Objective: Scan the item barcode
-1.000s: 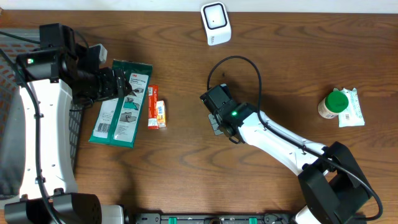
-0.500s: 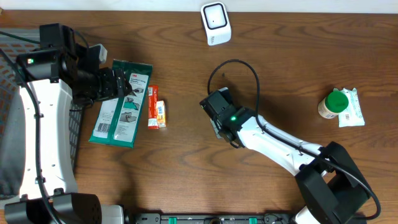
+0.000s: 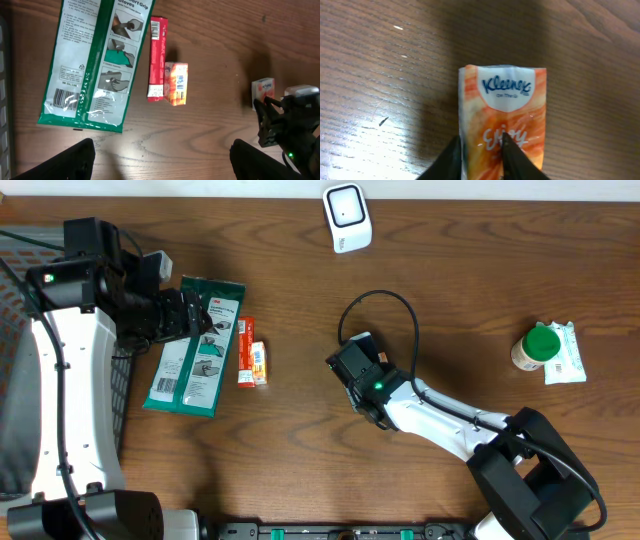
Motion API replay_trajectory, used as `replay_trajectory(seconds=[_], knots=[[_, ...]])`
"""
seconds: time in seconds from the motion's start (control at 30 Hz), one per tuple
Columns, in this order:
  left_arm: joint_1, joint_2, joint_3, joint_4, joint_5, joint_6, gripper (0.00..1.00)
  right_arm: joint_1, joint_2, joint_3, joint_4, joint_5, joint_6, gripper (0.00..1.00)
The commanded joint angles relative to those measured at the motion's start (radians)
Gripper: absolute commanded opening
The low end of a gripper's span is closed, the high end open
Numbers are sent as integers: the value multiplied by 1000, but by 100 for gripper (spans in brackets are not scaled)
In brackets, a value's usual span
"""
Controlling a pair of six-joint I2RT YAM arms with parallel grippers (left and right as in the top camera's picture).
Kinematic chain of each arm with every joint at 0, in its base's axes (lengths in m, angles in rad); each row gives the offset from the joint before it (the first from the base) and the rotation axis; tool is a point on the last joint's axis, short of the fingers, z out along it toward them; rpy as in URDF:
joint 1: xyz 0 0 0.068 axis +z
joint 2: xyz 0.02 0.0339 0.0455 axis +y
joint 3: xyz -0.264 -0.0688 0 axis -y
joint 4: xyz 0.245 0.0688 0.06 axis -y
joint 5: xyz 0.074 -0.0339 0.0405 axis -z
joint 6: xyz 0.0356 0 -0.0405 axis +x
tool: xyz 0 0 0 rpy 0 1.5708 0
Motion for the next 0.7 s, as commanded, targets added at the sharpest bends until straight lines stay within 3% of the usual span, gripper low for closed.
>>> replay_trajectory(seconds=[0.0,0.3,0.47,0.53,0.67], knots=[[0,-14,-1,-3,5,-5,87,2,0,-20,-2,2,6,29],[0,-14,-1,-3,5,-5,87,2,0,-49,3,2,8,32],[0,-14,-1,-3,5,-5,87,5,0,-58,1,-6,17,41],[0,-14,-1,-3,5,-5,87,7,0,-58,0,-5,16,34],[0,-14,-1,-3,5,-5,87,5,-1,-54,0,-5,17,3]])
